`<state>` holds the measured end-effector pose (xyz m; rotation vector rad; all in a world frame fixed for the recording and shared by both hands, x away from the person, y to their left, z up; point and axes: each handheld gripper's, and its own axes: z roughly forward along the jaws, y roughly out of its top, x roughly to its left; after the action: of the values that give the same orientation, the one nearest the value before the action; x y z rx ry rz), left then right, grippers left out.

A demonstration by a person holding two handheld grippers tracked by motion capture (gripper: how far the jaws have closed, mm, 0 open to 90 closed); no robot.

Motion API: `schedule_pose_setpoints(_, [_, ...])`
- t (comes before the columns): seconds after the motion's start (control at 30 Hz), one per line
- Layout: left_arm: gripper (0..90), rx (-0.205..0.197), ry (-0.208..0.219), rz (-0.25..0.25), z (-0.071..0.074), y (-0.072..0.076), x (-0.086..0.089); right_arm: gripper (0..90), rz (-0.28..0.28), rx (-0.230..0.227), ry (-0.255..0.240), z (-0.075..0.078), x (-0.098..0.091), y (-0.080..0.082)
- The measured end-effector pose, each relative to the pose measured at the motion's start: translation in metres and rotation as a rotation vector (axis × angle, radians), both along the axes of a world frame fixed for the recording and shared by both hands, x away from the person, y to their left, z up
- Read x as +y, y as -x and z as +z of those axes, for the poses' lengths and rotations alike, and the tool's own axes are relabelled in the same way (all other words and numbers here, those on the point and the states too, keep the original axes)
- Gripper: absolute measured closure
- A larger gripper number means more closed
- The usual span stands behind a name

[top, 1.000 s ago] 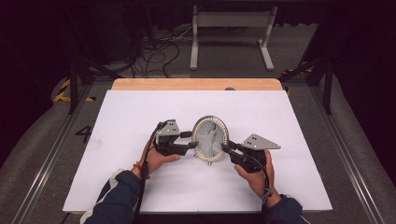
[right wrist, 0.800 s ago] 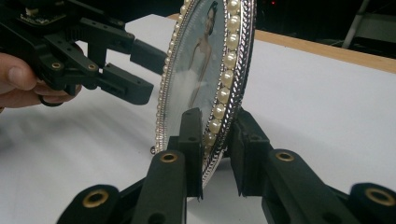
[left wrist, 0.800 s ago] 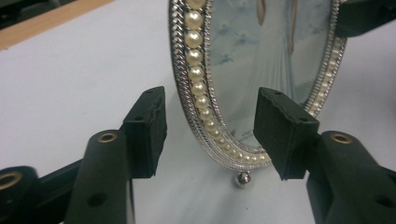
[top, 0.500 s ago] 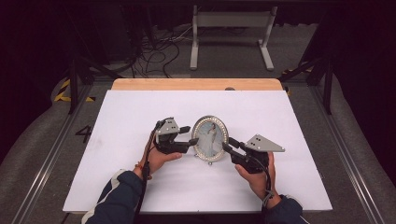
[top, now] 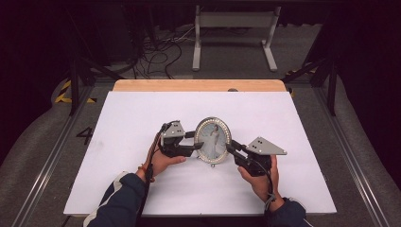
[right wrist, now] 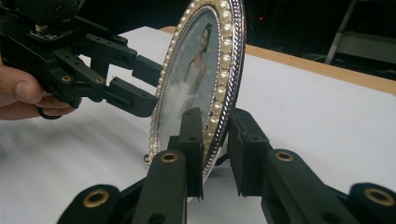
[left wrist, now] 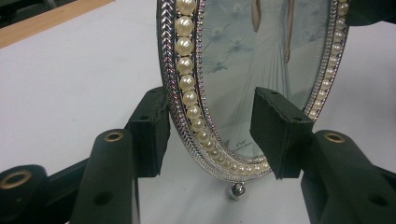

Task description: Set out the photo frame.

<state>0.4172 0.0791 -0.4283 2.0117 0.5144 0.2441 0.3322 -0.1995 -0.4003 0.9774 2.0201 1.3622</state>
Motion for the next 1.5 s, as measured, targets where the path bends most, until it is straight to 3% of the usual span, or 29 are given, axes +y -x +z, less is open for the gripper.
schedule_pose_setpoints(0.13, [55.6,-0.001,-0.002,0.005,0.0,0.0,0.003,76.6,0.002,-0.001,0.002,0.0,0.0,-0.001])
schedule_pose_setpoints(0.5, [62.8,0.002,-0.001,0.012,0.0,0.006,0.013,78.1,0.007,0.001,-0.007,0.0,0.001,-0.009])
schedule_pose_setpoints(0.93, [64.0,-0.013,-0.021,0.03,-0.002,0.016,0.021,77.1,0.026,0.004,-0.008,0.001,0.005,-0.021])
schedule_pose_setpoints(1.5, [68.4,-0.018,-0.027,0.04,-0.002,0.02,0.024,76.2,0.031,0.0,0.008,0.001,0.006,-0.025])
